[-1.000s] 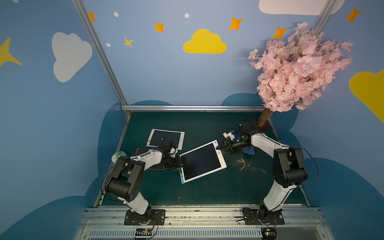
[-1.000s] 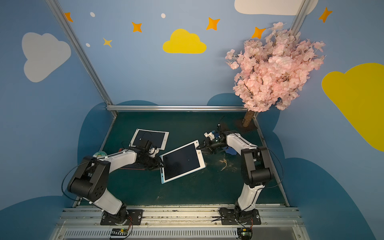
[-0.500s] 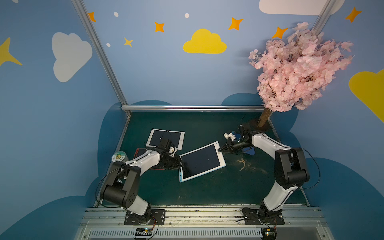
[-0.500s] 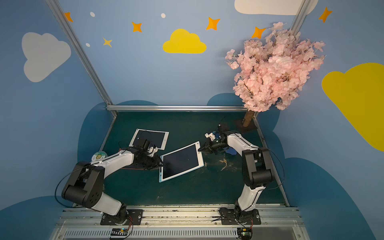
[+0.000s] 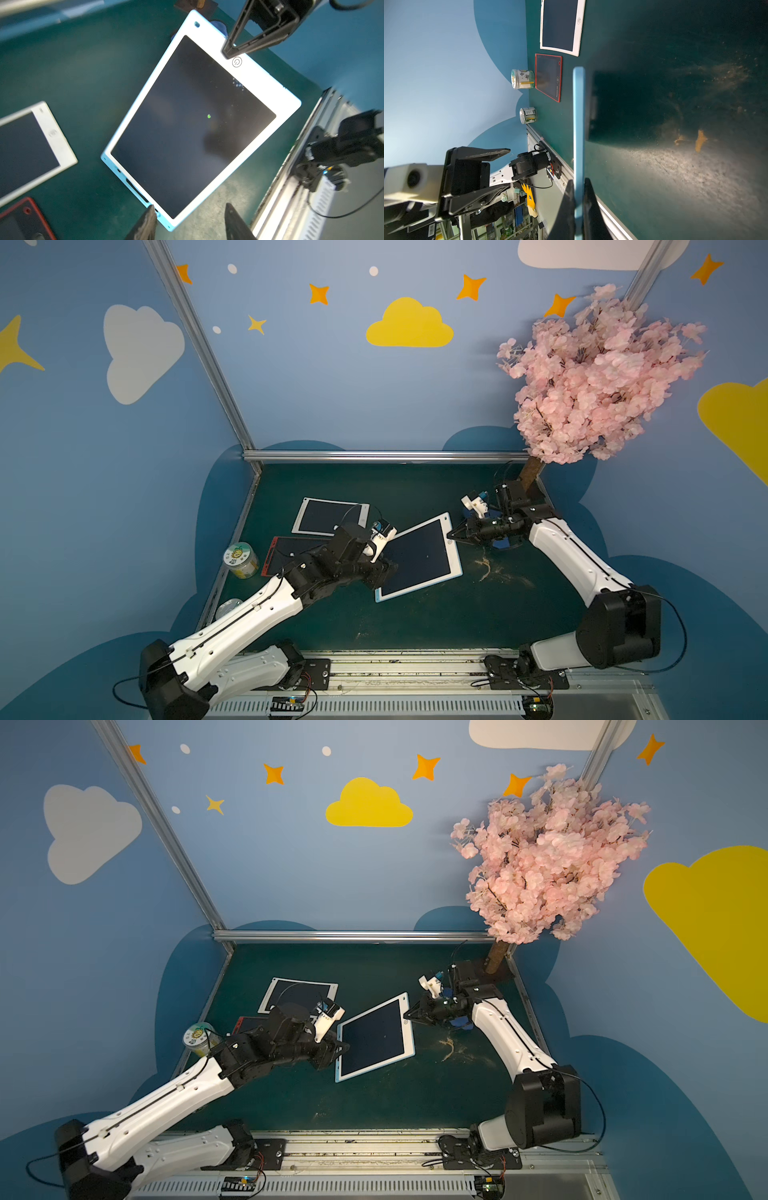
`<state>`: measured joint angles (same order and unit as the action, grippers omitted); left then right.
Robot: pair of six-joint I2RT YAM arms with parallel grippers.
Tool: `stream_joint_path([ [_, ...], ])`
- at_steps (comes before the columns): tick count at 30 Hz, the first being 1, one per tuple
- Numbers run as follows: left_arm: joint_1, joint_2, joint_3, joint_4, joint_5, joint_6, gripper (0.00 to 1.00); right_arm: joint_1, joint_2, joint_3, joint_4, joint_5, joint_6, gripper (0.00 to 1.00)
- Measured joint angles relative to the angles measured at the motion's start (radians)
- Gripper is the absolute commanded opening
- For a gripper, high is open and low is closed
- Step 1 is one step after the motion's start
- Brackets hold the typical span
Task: Wipe the drawing tablet
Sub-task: Pick up the drawing tablet from the center of the board.
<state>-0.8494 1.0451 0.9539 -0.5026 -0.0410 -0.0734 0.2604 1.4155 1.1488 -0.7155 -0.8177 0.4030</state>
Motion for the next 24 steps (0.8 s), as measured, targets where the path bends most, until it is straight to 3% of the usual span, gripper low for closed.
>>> stream_joint_path([
  [7, -0.274, 0.054, 0.026, 0.161, -0.301, 0.451, 0.57, -0.001, -0.092, -0.037, -0.018, -0.014, 0.011, 0.0],
  [13, -0.396, 0.216, -0.031, 0.444, -0.428, 0.807, 0.58, -0.011, -0.138, -0.018, -0.025, -0.023, 0.034, 0.0],
  [17, -0.41, 0.316, -0.095, 0.62, -0.496, 0.933, 0.59, -0.023, -0.141, -0.019, -0.002, -0.011, 0.058, 0.0],
  [24, -0.455, 0.412, -0.082, 0.821, -0.644, 1.032, 0.58, -0.036, -0.142, -0.079, 0.077, 0.012, 0.134, 0.0],
])
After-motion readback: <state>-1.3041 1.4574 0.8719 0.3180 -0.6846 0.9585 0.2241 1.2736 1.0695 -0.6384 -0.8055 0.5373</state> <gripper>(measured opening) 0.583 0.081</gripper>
